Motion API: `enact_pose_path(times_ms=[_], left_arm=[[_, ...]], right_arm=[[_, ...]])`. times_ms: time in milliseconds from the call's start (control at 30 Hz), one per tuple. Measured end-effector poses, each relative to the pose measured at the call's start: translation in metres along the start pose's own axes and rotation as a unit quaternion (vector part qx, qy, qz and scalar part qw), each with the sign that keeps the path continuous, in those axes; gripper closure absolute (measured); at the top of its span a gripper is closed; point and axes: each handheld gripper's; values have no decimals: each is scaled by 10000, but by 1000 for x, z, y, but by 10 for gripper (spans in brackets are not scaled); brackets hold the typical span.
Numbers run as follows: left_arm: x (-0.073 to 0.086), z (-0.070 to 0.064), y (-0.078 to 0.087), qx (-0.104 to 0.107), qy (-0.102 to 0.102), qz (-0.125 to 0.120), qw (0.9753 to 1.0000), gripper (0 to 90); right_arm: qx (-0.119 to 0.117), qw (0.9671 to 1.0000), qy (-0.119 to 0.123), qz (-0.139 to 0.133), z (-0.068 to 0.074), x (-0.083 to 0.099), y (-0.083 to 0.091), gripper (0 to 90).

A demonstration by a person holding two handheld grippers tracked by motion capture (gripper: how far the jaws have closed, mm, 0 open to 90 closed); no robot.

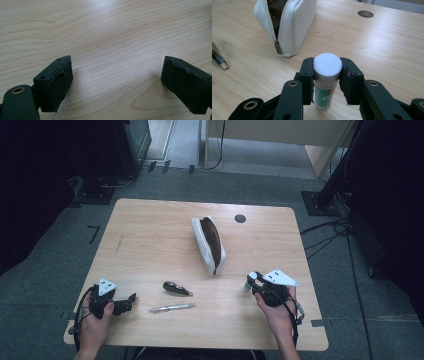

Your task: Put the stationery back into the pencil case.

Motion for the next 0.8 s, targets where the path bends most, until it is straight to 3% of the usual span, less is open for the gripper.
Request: enact_pose_path(times_ms=[467,800], left_arm=[[0,0,0,0,1,1,10000,107],[0,0,0,0,-3,2,10000,107]], right_arm=[[-273,9993,-120,-206,2,-12,13,657],[-612,9968,-23,-519,20,-40,22,657]])
Point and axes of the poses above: each handheld gripper's, and its own axes: y roughly backward along the jaws, x roughly out of its underside, z roughly to its left, and after that the axes turned 4 degrees about -y, right-handed
